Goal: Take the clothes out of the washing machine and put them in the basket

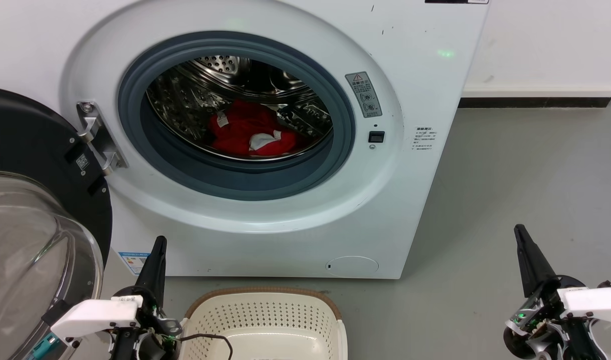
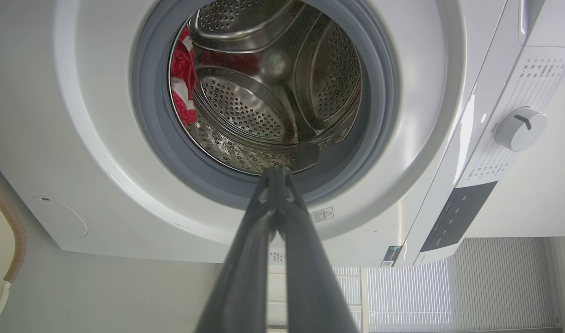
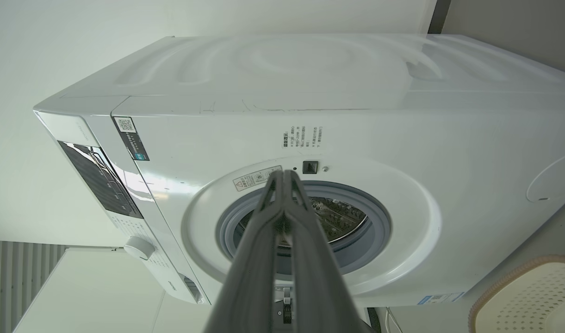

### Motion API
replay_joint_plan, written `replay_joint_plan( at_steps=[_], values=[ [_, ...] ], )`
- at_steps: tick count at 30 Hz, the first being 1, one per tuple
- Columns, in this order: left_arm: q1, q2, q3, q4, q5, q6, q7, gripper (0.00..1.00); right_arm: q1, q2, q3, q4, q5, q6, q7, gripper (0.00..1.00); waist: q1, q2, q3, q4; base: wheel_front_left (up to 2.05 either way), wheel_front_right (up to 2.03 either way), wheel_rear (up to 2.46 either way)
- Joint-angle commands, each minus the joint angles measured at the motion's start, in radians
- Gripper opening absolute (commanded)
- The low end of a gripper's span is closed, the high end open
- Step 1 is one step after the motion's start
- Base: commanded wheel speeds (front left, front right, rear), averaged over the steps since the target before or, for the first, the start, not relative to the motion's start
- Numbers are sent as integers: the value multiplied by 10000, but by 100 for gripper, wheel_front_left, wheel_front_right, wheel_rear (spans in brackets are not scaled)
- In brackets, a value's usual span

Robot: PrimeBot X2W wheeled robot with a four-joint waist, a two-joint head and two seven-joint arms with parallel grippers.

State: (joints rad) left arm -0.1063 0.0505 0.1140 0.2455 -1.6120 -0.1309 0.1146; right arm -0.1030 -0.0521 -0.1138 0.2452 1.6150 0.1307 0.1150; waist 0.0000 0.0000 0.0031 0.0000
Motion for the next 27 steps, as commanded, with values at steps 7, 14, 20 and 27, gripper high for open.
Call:
replay_joint_plan(
  at_steps=[7,14,20,27],
  values=[
    [-59,-10,23,-3,-21,-25,19,0,-125,28,5,14,-44,0,-5,0,0,0,0,0,0,0,0],
    [-59,-10,23,-3,-21,-25,19,0,-125,28,5,14,-44,0,-5,0,0,0,0,0,0,0,0],
    [-59,-10,23,-3,-21,-25,19,0,-125,28,6,14,-44,0,-5,0,0,0,0,0,0,0,0],
    [12,-4,-28,36,19,2,-25,100,27,0,10,12,-11,2,-30,100,0,0,2,-1,0,0,0]
  ],
)
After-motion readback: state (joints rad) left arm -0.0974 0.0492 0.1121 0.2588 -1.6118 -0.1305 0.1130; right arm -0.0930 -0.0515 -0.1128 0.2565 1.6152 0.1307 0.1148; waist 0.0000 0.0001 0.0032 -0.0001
